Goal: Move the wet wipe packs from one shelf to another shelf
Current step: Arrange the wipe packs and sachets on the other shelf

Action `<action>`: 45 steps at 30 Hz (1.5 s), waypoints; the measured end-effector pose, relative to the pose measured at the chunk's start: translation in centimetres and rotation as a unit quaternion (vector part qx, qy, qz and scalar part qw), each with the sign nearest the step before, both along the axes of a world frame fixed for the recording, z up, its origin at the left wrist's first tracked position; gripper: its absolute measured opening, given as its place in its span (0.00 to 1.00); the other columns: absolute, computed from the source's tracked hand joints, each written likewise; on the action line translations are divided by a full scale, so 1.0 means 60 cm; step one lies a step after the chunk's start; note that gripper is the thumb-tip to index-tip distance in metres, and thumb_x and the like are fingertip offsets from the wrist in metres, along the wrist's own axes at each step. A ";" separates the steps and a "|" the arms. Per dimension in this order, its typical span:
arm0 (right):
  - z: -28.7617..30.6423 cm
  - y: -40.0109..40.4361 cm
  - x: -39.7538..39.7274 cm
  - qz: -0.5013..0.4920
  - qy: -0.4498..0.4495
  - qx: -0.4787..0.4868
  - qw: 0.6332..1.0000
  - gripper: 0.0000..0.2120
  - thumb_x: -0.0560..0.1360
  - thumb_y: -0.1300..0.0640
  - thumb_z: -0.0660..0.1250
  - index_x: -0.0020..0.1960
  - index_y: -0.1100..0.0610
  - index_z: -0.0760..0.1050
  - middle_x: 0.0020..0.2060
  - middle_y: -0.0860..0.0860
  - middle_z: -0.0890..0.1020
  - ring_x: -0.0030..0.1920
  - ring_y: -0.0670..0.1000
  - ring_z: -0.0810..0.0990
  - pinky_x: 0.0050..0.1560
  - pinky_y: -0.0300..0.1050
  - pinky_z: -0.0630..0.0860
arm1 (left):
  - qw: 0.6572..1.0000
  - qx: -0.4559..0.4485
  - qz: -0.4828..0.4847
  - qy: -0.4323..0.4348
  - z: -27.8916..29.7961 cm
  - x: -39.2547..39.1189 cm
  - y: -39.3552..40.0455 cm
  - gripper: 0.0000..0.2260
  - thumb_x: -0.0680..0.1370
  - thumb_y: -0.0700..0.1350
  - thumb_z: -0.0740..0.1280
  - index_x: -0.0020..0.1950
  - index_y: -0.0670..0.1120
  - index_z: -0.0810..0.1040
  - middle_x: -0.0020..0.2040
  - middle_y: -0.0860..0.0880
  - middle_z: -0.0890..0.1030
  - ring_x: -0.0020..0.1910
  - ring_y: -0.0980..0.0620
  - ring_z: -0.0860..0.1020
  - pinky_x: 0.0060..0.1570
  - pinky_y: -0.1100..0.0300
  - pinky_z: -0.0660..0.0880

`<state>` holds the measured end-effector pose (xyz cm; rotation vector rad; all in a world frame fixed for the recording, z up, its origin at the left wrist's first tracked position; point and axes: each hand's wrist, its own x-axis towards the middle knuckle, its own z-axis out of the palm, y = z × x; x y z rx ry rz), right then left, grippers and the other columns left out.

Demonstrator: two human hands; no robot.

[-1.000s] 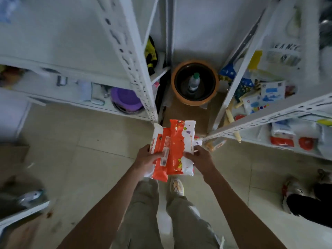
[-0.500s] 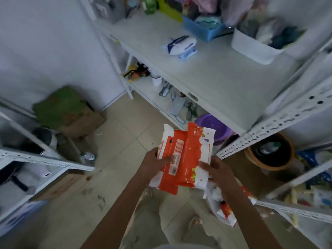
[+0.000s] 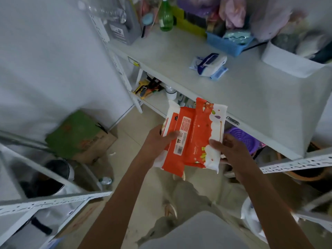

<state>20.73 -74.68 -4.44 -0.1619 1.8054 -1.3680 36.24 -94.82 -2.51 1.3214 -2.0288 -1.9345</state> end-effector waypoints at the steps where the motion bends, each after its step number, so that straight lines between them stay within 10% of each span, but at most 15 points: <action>1: 0.000 -0.018 -0.011 -0.009 0.008 -0.003 1.000 0.18 0.75 0.52 0.76 0.63 0.53 0.78 0.54 0.50 0.88 0.51 0.54 0.89 0.52 0.58 0.86 | 1.000 -0.006 -0.010 0.002 0.005 -0.018 -0.027 0.12 0.77 0.57 0.72 0.58 0.55 0.78 0.51 0.55 0.86 0.45 0.56 0.87 0.45 0.57 0.82; 9: -0.012 -0.134 -0.118 -0.149 -0.013 -0.016 0.989 0.17 0.75 0.50 0.76 0.62 0.54 0.80 0.53 0.51 0.88 0.52 0.54 0.88 0.54 0.57 0.85 | 0.995 0.005 -0.097 0.012 0.017 -0.218 -0.175 0.11 0.76 0.55 0.73 0.56 0.54 0.80 0.53 0.52 0.87 0.50 0.50 0.87 0.55 0.46 0.83; 22: -0.048 -0.203 -0.313 -0.409 0.077 0.042 0.909 0.16 0.74 0.66 0.72 0.61 0.57 0.82 0.50 0.60 0.87 0.47 0.57 0.82 0.50 0.53 0.78 | 0.969 0.068 -0.230 0.059 -0.001 -0.537 -0.212 0.08 0.79 0.43 0.71 0.57 0.46 0.81 0.51 0.43 0.83 0.44 0.52 0.82 0.41 0.62 0.77; 30: -0.061 -0.170 -0.190 -0.504 0.063 0.095 0.856 0.15 0.77 0.65 0.69 0.63 0.57 0.82 0.49 0.55 0.87 0.41 0.52 0.79 0.44 0.45 0.74 | 0.964 -0.028 -0.218 0.150 -0.036 -0.519 -0.189 0.08 0.78 0.36 0.70 0.56 0.40 0.79 0.50 0.51 0.82 0.48 0.59 0.81 0.37 0.74 0.75; 45: -0.071 0.126 0.002 -0.620 0.000 0.003 0.785 0.07 0.78 0.66 0.65 0.51 0.59 0.82 0.37 0.53 0.81 0.37 0.51 0.79 0.41 0.46 0.78 | 0.892 0.024 -0.415 0.177 -0.035 -0.426 0.216 0.03 0.79 0.40 0.67 0.48 0.40 0.78 0.39 0.46 0.81 0.32 0.53 0.76 0.32 0.62 0.73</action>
